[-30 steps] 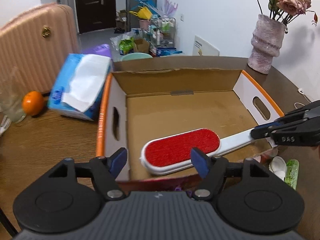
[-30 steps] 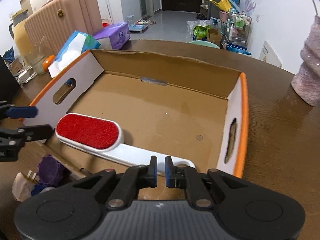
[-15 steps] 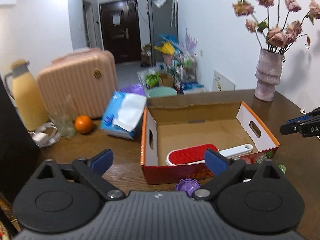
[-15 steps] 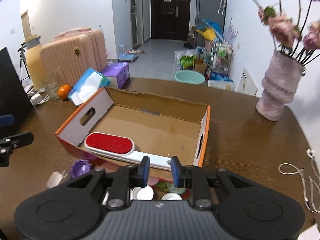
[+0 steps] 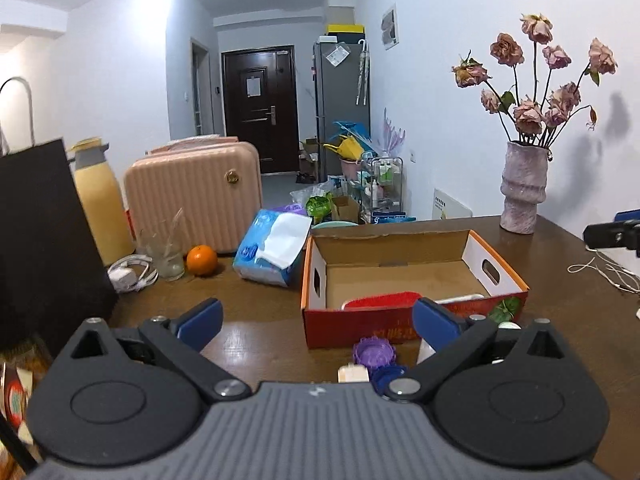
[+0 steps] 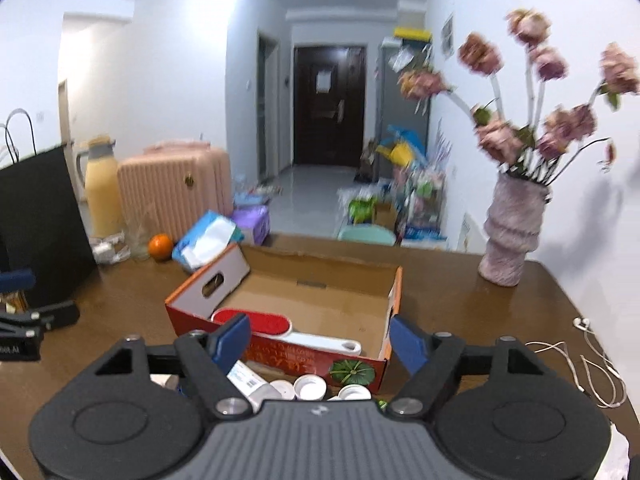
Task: Organize rigid objects
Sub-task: 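Open the left tool to drop the roller into the box, withdraw, then grasp the cream charger with the left tool while the right tool grasps the green spray bottle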
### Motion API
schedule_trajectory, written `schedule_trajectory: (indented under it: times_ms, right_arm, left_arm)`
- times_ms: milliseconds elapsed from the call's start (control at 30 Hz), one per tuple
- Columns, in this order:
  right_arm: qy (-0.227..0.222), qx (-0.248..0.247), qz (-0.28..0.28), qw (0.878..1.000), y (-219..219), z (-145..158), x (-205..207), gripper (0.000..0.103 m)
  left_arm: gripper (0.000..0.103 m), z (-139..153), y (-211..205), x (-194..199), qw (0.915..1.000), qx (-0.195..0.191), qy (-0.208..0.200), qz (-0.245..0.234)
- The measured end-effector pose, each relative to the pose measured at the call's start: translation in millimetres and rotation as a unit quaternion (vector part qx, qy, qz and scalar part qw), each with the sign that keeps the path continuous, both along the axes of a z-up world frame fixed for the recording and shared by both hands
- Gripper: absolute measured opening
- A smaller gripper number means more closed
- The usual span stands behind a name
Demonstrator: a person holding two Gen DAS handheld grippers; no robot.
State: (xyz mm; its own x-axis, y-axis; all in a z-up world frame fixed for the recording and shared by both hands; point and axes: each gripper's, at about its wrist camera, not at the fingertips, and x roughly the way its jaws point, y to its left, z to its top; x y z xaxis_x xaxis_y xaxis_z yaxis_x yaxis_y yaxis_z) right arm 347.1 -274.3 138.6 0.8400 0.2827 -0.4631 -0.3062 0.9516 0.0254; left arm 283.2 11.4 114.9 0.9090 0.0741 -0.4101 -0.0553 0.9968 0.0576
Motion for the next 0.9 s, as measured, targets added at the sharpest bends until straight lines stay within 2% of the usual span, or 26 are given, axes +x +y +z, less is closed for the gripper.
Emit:
schedule_trajectory:
  times_ms: [100,300,467,667,800,900]
  right_arm:
    - [-0.023,-0.012,-0.011,1.000,1.2,-5.7,-23.7,0.084]
    - [-0.074,-0.050,0.009,0.996,12.2,-25.6,-78.2,0.091]
    - [-0.090,-0.028,0.015,0.995,12.1,-45.8,-117.0,0.095]
    - [-0.112,-0.007,-0.006,0.994,10.8,-69.2,-155.7,0.097]
    - [-0.133,0.003,-0.022,0.991,7.6,-83.9,-179.7,0.103]
    - [-0.136,0.005,-0.032,0.990,2.9,-101.7,-198.4,0.103]
  left_arm:
    - [0.103,-7.5,2.1,-17.6,1.0000,0.000,-0.004,0.001]
    - [0.103,-20.1,4.6,-63.2,0.9993,-0.004,-0.037,-0.010]
    - [0.103,-32.0,3.9,-94.1,0.9982,-0.031,-0.039,-0.031]
    - [0.103,-54.8,-5.0,-137.9,0.9961,-0.013,-0.079,-0.036]
    - [0.103,-70.9,-9.3,-163.7,0.9951,-0.019,-0.088,-0.041]
    - [0.103,-81.7,-16.5,-181.0,0.9943,-0.009,-0.101,-0.032]
